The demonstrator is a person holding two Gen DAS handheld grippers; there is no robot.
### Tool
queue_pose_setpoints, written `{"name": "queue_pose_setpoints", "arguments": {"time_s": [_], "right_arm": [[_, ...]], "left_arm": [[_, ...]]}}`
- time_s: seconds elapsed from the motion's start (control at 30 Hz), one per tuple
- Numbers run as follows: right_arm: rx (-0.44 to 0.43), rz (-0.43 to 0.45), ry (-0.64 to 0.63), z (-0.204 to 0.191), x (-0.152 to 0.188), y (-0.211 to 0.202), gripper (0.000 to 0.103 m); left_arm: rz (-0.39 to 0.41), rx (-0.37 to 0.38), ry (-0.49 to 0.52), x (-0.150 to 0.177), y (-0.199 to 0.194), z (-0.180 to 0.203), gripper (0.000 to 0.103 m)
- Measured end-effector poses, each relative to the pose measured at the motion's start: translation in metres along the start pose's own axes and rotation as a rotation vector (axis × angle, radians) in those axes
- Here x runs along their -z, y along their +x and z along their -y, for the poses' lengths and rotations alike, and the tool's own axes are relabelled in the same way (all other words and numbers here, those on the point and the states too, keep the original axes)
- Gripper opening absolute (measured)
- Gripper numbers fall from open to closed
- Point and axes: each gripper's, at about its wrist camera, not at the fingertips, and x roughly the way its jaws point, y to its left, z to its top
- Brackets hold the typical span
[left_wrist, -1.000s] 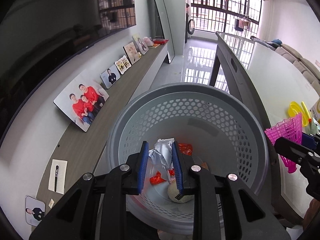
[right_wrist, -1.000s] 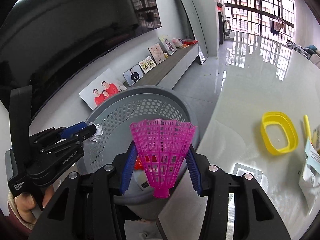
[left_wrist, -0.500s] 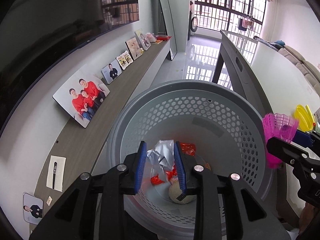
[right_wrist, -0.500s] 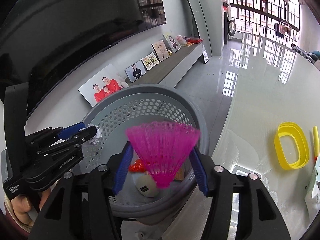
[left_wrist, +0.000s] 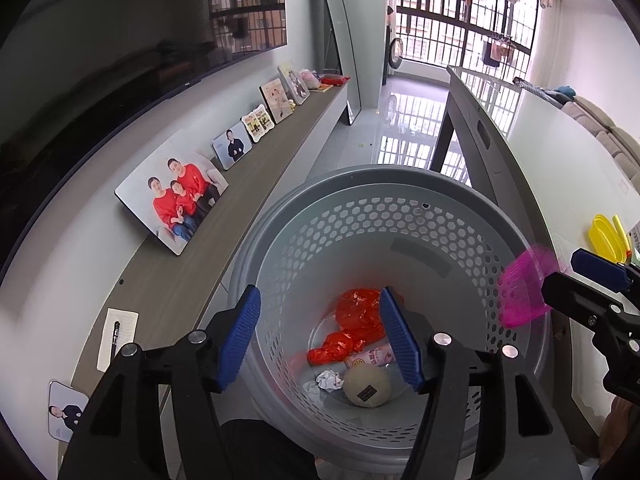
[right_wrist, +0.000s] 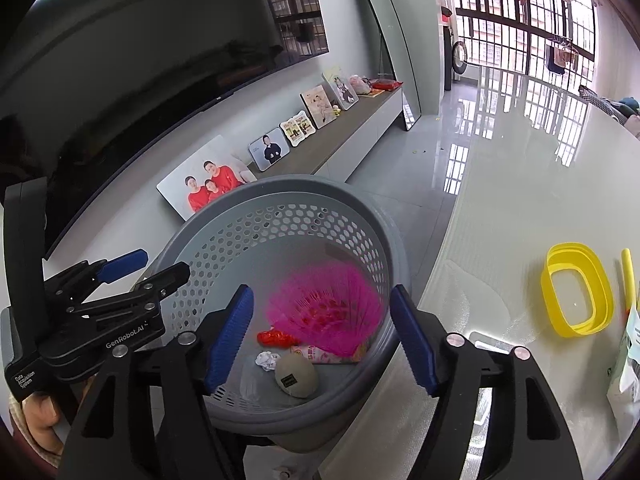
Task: Collect trash
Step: 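Carry paper and shuttlecock over the grey basket and open both grippers, then move both grippers back toward the table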
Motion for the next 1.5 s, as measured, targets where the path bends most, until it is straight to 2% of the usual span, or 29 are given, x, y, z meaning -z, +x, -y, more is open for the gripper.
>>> {"name": "queue_pose_setpoints", "arguments": {"time_s": [0.3, 0.37, 0.67, 0.9, 1.2, 1.5], "right_arm": [[-0.002, -0.002, -0.002, 0.0, 0.0, -0.001, 0.072], [-0.001, -0.001, -0.001, 0.0, 0.001, -0.002, 0.072], [0.007, 0.016, 0.028, 0.003, 0.009, -0.014, 0.072], [0.04, 0.037, 0.063, 0.013, 0.024, -0.038, 0.072], [0.145, 0.098, 0.151, 0.052, 0.051, -0.091, 0.072], [0.325, 0.176, 0.263, 0.111, 0.08, -0.146, 0.072]], "left_arm": [[0.012, -0.008, -0.008, 0.001, -0.004, -0.003, 0.07], [0.014, -0.012, -0.013, 0.001, -0.005, -0.005, 0.076], [0.058, 0.001, -0.027, 0.002, -0.02, -0.008, 0.092], [0.099, 0.016, -0.019, -0.001, -0.038, -0.001, 0.094], [0.12, 0.06, 0.028, -0.001, -0.057, 0.027, 0.095], [0.133, 0.144, 0.069, 0.0, -0.075, 0.079, 0.095]]}}
